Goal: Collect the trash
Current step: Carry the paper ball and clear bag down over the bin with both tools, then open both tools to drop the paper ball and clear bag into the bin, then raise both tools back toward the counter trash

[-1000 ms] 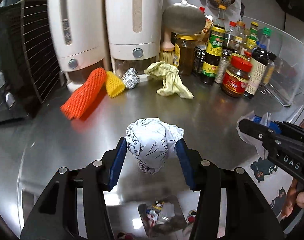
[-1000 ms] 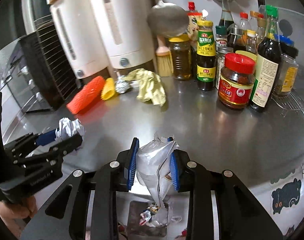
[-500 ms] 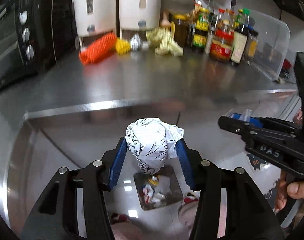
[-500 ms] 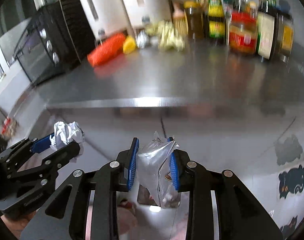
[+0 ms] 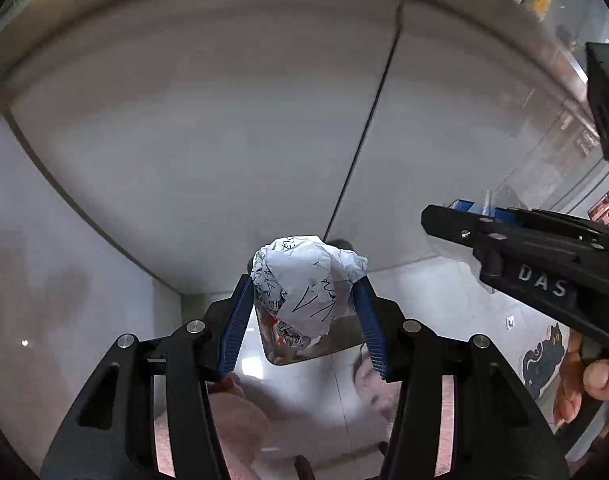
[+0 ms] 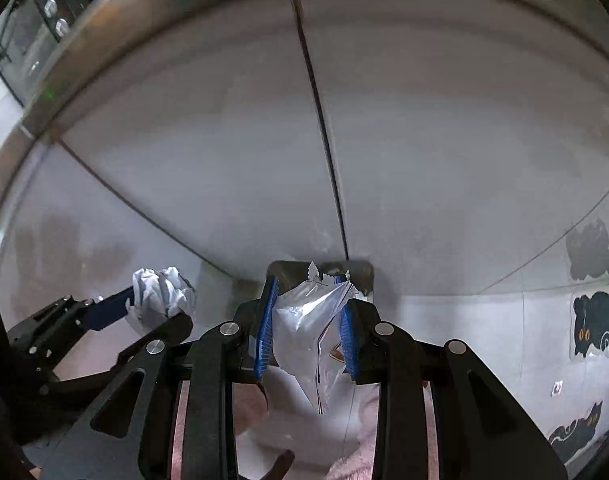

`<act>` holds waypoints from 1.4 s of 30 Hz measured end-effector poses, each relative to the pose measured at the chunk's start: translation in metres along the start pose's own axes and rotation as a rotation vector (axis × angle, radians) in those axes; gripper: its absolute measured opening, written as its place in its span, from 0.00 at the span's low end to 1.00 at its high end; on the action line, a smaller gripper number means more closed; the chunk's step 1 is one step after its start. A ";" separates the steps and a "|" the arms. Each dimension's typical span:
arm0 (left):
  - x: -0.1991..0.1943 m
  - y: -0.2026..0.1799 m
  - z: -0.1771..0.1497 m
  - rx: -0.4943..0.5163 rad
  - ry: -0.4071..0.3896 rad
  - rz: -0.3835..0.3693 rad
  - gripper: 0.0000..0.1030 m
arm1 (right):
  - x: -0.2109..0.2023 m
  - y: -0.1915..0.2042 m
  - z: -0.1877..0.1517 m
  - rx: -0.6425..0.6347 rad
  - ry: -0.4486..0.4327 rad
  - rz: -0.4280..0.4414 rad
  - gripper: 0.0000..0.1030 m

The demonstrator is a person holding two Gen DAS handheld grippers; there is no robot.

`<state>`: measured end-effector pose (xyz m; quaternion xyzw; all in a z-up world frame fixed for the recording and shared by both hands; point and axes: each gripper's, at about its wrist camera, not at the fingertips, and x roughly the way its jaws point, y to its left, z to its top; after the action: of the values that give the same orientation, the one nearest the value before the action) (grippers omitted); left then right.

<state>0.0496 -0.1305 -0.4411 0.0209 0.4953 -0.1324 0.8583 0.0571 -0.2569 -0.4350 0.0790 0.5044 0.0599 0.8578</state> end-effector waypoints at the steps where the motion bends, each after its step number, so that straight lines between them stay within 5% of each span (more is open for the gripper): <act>1: 0.008 0.001 -0.001 -0.003 0.012 0.002 0.47 | 0.010 -0.003 -0.002 0.009 0.012 -0.004 0.29; 22: 0.171 0.022 -0.035 -0.082 0.251 0.025 0.49 | 0.154 -0.038 -0.017 0.125 0.236 -0.007 0.32; 25: 0.176 0.023 -0.032 -0.086 0.262 0.022 0.52 | 0.159 -0.039 -0.012 0.129 0.237 -0.006 0.34; 32: 0.171 0.029 -0.027 -0.098 0.252 0.036 0.57 | 0.160 -0.036 -0.004 0.119 0.233 -0.012 0.55; 42: 0.128 0.027 -0.020 -0.076 0.176 0.050 0.81 | 0.123 -0.032 0.003 0.115 0.161 -0.026 0.68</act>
<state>0.1004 -0.1277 -0.5634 0.0120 0.5729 -0.0898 0.8146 0.1203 -0.2664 -0.5455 0.1164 0.5753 0.0259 0.8092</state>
